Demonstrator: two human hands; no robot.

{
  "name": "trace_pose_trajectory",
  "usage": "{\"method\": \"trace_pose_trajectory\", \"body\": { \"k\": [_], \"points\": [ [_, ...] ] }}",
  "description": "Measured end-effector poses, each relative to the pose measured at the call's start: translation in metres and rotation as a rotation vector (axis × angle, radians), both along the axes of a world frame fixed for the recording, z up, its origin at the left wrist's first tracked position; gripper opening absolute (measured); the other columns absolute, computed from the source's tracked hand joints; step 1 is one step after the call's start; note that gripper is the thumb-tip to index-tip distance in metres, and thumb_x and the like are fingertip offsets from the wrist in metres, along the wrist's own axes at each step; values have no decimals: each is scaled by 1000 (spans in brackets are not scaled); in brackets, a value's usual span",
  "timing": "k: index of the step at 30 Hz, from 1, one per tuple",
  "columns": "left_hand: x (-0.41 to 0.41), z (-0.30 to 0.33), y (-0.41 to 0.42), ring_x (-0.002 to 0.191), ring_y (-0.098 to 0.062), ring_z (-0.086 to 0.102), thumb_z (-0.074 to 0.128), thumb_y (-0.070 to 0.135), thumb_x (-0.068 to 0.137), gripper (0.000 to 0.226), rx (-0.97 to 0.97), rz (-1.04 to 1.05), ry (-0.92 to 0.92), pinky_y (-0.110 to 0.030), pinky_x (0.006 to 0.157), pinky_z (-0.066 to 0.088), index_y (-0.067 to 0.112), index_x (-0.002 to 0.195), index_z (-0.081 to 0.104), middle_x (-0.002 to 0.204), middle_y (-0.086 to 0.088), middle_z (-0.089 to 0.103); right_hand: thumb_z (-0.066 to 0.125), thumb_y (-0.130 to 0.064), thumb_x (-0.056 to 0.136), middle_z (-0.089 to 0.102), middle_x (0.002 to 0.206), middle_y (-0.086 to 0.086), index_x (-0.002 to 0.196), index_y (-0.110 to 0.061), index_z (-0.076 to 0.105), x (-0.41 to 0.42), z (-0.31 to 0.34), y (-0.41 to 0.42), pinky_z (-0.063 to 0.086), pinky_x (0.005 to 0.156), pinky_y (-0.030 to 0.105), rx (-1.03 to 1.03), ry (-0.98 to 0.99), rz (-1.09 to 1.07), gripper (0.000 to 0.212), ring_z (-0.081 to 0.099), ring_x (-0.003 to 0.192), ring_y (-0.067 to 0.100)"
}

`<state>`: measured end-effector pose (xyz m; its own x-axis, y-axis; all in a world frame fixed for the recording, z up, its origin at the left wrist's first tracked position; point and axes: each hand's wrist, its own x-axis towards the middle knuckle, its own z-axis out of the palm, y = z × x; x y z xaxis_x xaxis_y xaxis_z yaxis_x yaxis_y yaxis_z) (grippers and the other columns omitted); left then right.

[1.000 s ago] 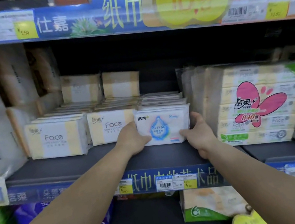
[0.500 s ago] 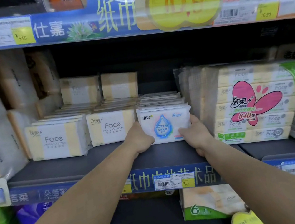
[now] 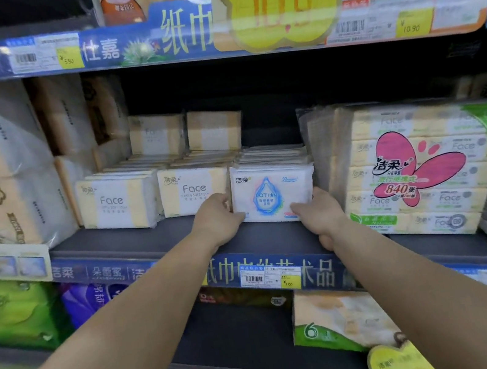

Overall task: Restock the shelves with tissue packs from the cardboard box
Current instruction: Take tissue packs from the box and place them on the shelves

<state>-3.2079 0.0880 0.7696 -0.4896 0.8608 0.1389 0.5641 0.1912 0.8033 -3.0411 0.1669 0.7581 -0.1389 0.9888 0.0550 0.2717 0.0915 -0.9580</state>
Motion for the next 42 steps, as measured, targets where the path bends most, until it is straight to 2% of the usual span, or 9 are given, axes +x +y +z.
{"method": "trace_pose_trajectory", "body": {
  "k": [5,7,10,13,18,27,33,38,42],
  "points": [
    [9,0,-32,129,-27,46,60,37,91,60,-96,-34,255,-31,100,39,11,142,41,144,-9,47,62,-14,87,62,125,10,127,-7,53,15,10,-26,50,86,33,49,-97,-6,41,59,109,28],
    [14,-1,-46,128,-28,47,59,42,90,61,-124,-57,332,-35,103,41,15,142,42,143,-8,48,61,-17,89,58,133,10,136,-10,48,21,12,-44,48,96,35,127,-179,33,49,56,116,28],
    [22,4,-71,127,-28,47,58,50,88,66,-141,-80,440,-41,103,42,22,144,38,143,-6,48,57,-25,94,37,152,7,150,-12,28,29,17,-79,35,111,35,331,-439,93,65,40,135,26],
    [28,6,-102,130,-28,44,56,53,88,68,-116,-127,574,-39,105,40,25,146,36,146,-6,45,54,-33,94,29,155,9,152,-18,25,32,13,-117,32,113,38,491,-682,69,66,32,140,27],
    [42,-6,-162,136,-27,36,54,53,88,69,-104,-211,762,-37,110,31,27,148,32,150,-4,39,50,-44,94,25,156,12,151,-24,26,40,-5,-191,27,115,44,514,-900,14,65,21,144,29],
    [125,-39,-217,136,-29,35,51,57,87,69,-117,-454,826,-46,110,31,30,147,31,151,-4,36,50,-47,93,29,155,6,147,-32,32,134,-33,-294,29,113,42,349,-970,-162,59,24,142,27],
    [257,-42,-224,136,-29,36,53,56,87,66,-46,-648,823,-42,109,31,30,145,34,149,-6,39,42,-49,97,24,157,9,149,-29,29,258,-35,-338,27,112,46,156,-1031,-355,57,21,142,35],
    [430,-52,-238,132,-30,38,51,59,86,63,38,-875,831,-43,107,34,31,142,38,147,-3,41,48,-47,94,42,143,10,140,-30,41,419,-49,-387,38,105,45,60,-1019,-568,50,37,132,34],
    [582,-58,-263,130,-28,42,46,63,85,67,89,-1037,871,-47,102,39,33,144,34,145,-2,43,51,-51,91,40,145,8,141,-31,40,556,-53,-439,36,107,46,-97,-1023,-732,54,34,136,31]
  ]
}}
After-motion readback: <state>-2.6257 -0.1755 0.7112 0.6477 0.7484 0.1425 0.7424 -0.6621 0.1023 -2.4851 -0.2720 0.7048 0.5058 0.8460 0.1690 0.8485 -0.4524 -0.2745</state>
